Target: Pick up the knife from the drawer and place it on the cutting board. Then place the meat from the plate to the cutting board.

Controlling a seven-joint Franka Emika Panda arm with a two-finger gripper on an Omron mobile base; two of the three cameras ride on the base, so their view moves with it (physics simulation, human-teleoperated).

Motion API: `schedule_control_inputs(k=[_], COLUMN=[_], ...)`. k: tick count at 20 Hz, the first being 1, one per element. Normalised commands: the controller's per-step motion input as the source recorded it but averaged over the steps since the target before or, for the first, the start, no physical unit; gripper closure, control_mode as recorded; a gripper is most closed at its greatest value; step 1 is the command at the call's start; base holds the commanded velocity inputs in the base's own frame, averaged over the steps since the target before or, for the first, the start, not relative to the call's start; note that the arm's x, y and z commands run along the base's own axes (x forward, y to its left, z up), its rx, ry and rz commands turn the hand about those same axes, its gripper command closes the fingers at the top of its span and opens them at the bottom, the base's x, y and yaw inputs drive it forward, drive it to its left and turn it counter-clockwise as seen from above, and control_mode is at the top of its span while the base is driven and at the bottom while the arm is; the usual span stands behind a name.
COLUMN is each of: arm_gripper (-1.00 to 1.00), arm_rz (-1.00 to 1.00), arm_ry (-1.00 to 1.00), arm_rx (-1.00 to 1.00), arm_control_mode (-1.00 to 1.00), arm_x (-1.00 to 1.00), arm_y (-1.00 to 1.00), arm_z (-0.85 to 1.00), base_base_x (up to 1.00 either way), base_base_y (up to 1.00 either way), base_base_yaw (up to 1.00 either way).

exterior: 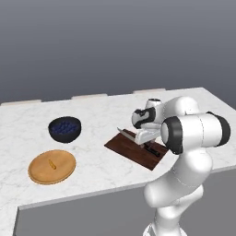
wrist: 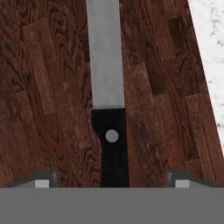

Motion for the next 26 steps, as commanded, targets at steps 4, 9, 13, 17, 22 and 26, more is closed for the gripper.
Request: schedule_control_inputs(k=[4,9,13,17,22,26], arm_gripper=[-1.0,-1.0,-1.0,-1.0,-1.0,-1.0], arm_rz=[0.0,0.0,0.0,0.0,0.0,0.0], arm_ry=[-0.04,-0.01,0.0,0.0,0.0,0.0], arm_rx=[0.03,0.03,0.03,0.07,0.05,0.0], arm_control_mode=[-1.0,-1.0,-1.0,-1.0,-1.0,-1.0], arm_x=[-0.28,-0.17,-0.16,-0.08,-0.34,-0.47], arm_y=[0.11,0.67,0.87,0.91,0.87,0.73], arm_z=[0.69,0.62,0.56,0.38,0.07,0.0], base_base_x=[0.0,0.0,0.0,0.0,0.0,0.0], base_base_y=[0.0,0.0,0.0,0.0,0.0,0.0], base_base_yaw=[0.0,0.0,0.0,0.0,0.0,0.0])
